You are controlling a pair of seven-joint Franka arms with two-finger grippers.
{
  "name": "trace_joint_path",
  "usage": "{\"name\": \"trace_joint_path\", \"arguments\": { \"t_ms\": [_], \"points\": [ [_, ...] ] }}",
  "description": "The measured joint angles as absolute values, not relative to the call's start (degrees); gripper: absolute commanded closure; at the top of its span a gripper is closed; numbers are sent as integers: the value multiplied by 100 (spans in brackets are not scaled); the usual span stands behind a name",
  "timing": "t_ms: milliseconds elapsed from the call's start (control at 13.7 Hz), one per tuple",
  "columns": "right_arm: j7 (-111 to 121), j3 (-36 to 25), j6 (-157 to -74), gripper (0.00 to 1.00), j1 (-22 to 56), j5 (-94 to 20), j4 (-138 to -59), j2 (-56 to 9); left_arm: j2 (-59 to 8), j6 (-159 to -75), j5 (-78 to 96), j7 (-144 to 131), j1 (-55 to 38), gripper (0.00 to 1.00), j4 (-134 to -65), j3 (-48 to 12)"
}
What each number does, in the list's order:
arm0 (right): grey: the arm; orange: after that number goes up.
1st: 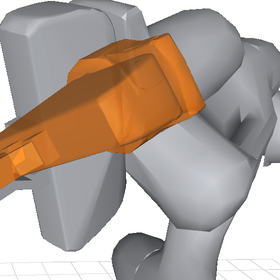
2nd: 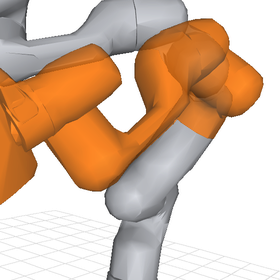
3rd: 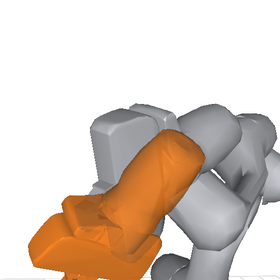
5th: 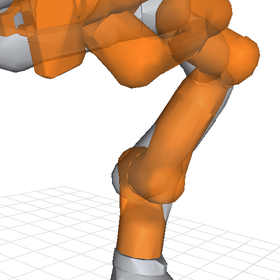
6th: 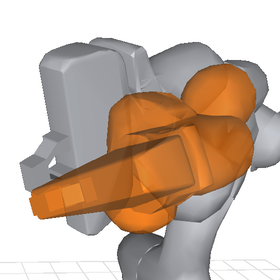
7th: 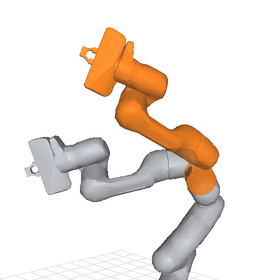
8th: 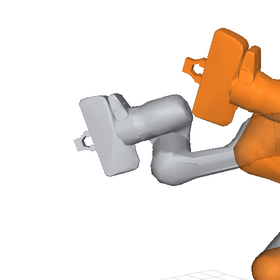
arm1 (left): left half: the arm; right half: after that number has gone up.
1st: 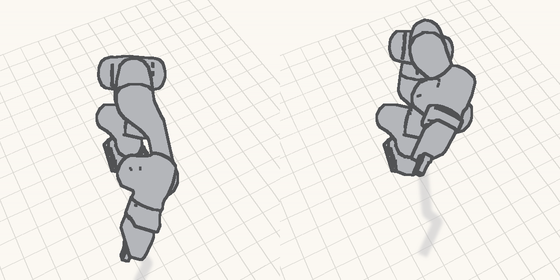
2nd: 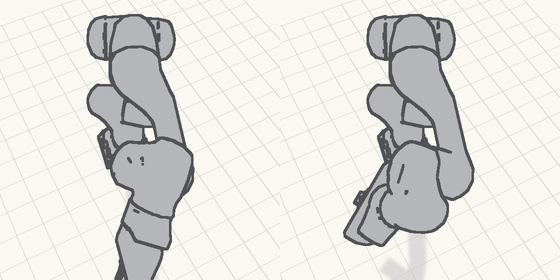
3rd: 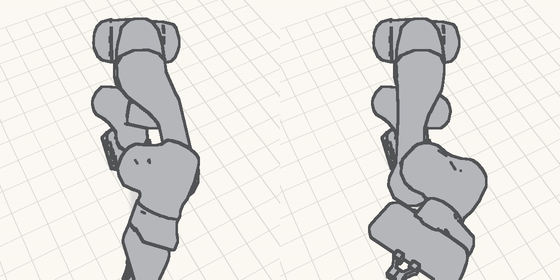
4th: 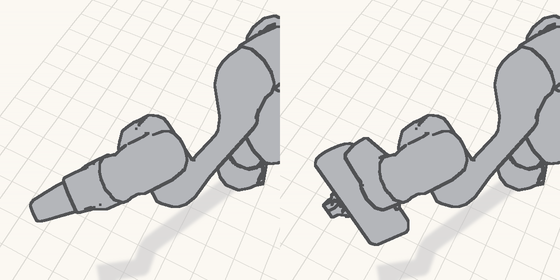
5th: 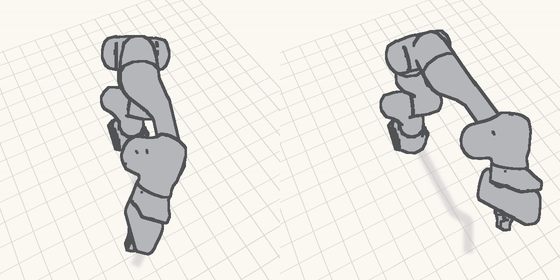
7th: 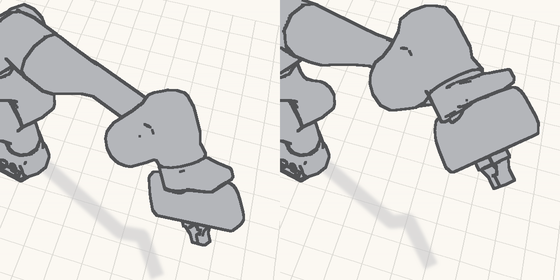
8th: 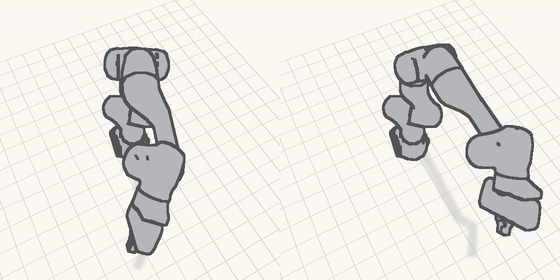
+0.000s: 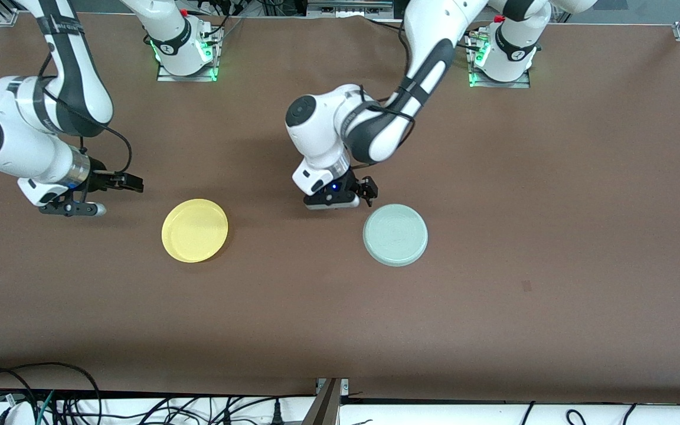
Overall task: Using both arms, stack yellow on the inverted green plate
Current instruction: 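Lower the inverted green plate with the left gripper while the right gripper approaches yellow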
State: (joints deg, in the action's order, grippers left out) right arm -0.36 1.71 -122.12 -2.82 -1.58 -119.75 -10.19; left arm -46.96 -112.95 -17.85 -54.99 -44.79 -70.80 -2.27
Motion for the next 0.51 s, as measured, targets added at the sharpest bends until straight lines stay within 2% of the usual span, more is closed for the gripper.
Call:
{"name": "trace_joint_path", "arguments": {
  "t_ms": [219, 511],
  "points": [
    [49, 225, -12747, 0, -280, -158, -12081, -1330, -4650, -11247, -1420, -4821, -4009, 0, -6571, -214],
    [79, 236, -13768, 0, -276, -158, -12080, -1990, -4608, -11219, -1385, -4124, -3184, 0, -6369, -173]
  ]
}}
